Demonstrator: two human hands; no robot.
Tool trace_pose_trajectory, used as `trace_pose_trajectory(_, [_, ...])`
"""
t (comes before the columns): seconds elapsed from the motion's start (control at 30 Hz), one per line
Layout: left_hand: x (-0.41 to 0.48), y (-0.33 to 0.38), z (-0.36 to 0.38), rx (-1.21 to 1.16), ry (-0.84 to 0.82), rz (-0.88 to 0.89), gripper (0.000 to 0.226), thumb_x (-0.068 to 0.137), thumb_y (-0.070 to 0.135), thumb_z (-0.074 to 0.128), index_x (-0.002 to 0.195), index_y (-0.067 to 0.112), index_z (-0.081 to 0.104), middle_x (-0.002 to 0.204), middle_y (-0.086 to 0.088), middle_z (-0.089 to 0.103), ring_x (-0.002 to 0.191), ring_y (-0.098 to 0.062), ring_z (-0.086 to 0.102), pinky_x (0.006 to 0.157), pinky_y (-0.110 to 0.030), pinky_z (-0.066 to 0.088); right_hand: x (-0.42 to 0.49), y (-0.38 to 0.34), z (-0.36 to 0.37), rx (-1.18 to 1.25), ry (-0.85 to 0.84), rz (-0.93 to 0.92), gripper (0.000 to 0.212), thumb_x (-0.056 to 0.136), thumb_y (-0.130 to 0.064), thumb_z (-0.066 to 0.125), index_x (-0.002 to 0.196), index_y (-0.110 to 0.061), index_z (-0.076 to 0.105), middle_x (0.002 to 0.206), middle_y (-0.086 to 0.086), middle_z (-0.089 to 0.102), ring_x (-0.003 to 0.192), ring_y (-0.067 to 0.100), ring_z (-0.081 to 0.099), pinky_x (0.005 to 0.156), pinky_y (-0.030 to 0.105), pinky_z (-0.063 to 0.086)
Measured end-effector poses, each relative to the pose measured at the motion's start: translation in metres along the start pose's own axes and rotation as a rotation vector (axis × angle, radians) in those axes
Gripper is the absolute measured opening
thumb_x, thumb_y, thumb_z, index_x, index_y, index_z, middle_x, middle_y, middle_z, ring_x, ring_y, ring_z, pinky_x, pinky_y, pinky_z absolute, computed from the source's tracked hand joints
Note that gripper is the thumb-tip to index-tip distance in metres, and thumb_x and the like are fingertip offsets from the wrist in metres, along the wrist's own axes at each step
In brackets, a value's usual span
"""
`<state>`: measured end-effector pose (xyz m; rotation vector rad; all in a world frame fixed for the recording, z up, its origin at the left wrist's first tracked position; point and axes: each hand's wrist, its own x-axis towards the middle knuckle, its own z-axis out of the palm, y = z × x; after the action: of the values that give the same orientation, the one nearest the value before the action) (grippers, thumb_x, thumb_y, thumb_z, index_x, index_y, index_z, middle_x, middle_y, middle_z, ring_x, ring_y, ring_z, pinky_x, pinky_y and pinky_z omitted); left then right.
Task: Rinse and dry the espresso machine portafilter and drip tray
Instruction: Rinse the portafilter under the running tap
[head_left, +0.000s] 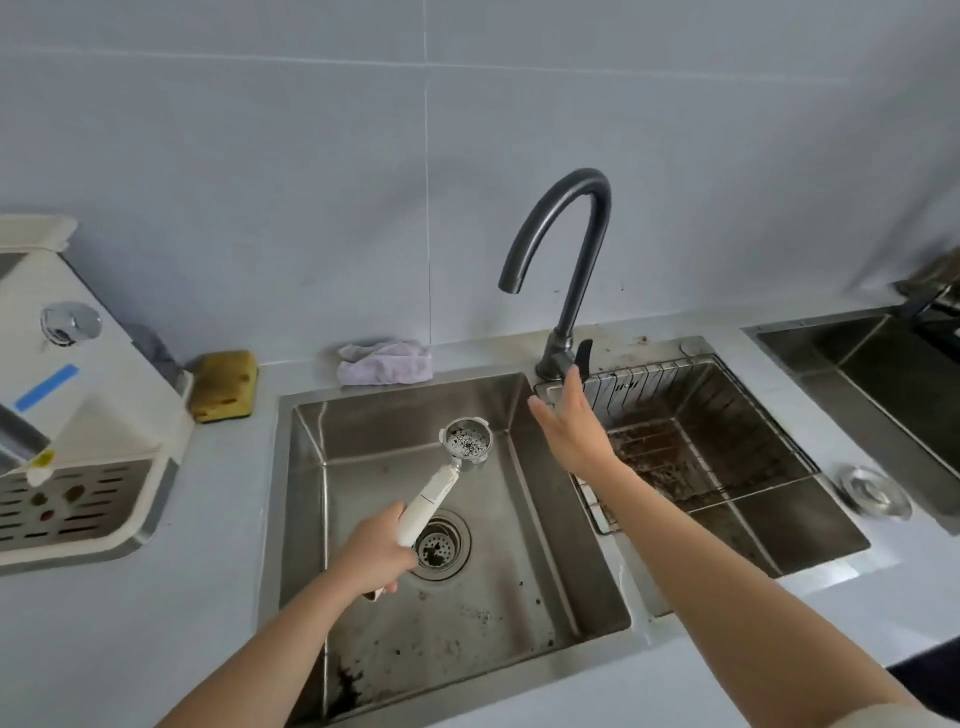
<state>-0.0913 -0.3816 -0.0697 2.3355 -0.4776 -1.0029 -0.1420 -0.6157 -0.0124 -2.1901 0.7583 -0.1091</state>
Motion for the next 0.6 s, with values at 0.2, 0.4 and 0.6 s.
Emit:
trace_pose_trajectory(0.2, [0.017,0.030,-0.005,0.082,0.025,-0.018,0.025,0.079,0.004,0.055,0.101,0.006,0.044,0.075,0.001,0.048,0.039,-0.013,0.050,0.036,-0.018,0.035,0.066,0.003,-0.029,0.508,0.057,0.379,0.064,0.096,-0.044,0.035,0.145,-0.005,0.018,0.145,0.015,0.036,0.130,0.032,0.037,0.104,0.039,0.030])
trace_pose_trajectory(0.4, [0.027,0.039,-0.015,0.108,0.037,-0.054,0.023,0.080,0.004,0.055,0.095,0.010,0.039,0.070,0.003,0.046,0.039,-0.013,0.048,0.032,-0.015,0.033,0.128,0.012,-0.042,1.209,0.026,0.491,0.016,0.095,-0.021,0.044,0.103,-0.010,0.052,0.075,0.007,0.051,0.066,0.014,0.049,0.068,0.024,0.044])
trace_pose_trajectory(0.6, [0.038,0.036,-0.023,0.100,0.024,-0.084,0.022,0.079,0.003,0.055,0.092,0.010,0.038,0.072,0.003,0.045,0.042,-0.014,0.049,0.039,-0.020,0.036,0.171,0.036,-0.032,1.307,-0.060,0.692,0.021,0.096,-0.027,0.041,0.105,-0.009,0.047,0.071,-0.002,0.048,0.058,0.007,0.045,0.058,0.017,0.042])
